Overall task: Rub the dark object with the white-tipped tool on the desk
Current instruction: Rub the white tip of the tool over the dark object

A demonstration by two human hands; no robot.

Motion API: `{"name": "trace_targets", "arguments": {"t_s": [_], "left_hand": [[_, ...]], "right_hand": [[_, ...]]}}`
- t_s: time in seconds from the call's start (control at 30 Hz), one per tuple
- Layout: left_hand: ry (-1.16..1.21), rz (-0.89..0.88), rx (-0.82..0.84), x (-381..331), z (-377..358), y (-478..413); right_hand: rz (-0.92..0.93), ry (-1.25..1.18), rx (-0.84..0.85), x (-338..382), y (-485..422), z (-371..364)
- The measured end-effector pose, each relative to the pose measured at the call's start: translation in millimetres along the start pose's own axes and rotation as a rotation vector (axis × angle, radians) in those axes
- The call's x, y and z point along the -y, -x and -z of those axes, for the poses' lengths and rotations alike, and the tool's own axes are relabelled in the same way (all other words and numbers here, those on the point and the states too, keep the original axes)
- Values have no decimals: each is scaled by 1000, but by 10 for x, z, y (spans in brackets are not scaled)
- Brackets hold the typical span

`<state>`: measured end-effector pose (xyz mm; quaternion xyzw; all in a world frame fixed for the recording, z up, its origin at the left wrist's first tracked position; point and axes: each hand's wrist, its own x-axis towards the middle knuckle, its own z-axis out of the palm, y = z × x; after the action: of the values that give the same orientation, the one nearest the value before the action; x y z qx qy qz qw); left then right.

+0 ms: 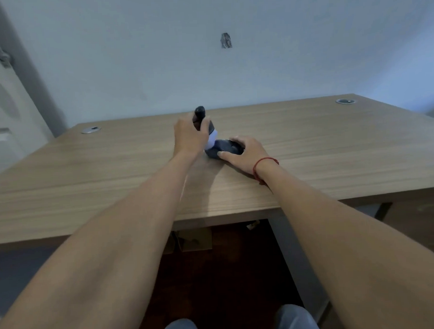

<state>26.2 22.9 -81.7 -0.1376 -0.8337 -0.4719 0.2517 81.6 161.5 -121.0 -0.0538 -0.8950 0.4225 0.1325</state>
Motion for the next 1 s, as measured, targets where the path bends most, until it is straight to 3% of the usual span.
{"name": "trace_targets", "arguments": {"t_s": [0.2,0.37,0.53,0.7,0.8,0.9,1.0], "left_hand": [[-238,59,114,246,8,-9],[29,40,-47,71,51,6],[-162,3,134,206,0,58],[-64,18,69,171,-9,20],[-41,12,117,125,-33,33],[-33,-8,130,162,-10,16],[107,22,6,118,26,-69]], "right_hand": [[-24,26,-64,33,21,-33],[-30,3,-22,35,36,-12],[-40,-48,17,16,26,11],[-61,76,-28,33,7,-9],[-65,170,-61,28,24,-15],[-58,73,-44,-12,-22,-26],[-75,17,-17,-5,-47,-29]]}}
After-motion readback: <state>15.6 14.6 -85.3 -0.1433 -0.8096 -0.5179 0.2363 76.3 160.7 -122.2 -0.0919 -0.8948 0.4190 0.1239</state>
